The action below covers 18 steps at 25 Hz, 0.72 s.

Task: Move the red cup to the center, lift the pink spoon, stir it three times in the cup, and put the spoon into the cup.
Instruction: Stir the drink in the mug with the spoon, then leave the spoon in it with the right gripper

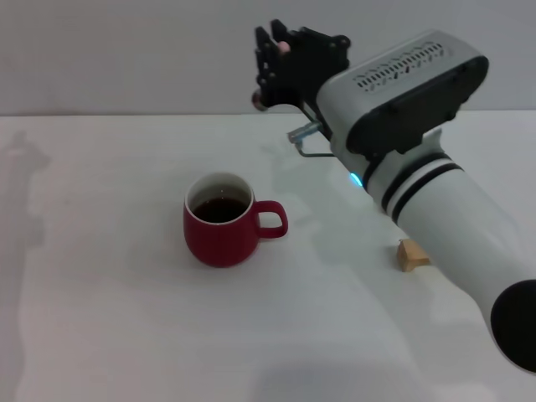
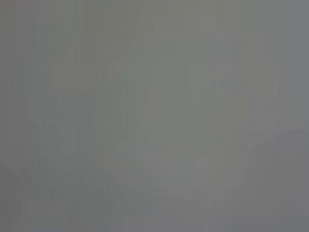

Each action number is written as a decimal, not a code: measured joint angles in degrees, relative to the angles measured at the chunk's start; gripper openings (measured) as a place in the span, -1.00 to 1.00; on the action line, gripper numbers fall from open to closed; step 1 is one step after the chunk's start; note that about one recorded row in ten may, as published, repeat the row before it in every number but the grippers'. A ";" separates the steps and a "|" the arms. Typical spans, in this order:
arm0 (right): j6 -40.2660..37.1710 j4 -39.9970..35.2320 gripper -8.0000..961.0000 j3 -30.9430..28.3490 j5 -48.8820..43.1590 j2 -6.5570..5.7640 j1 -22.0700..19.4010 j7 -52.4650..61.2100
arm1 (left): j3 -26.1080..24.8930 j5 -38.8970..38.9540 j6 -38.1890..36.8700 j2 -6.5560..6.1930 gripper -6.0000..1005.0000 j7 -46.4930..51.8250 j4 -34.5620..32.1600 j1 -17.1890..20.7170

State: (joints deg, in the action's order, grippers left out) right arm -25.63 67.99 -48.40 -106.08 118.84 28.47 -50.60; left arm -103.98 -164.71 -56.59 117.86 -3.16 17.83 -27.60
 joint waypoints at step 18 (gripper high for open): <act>5.33 7.00 -0.71 4.66 -0.27 0.17 -0.78 -1.58 | 0.10 0.03 0.08 0.09 -0.87 0.00 0.01 0.38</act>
State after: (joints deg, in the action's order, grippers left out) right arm -20.30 74.99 -43.75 -106.36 119.00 27.69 -52.18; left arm -103.88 -164.68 -56.51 117.95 -3.16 17.84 -27.23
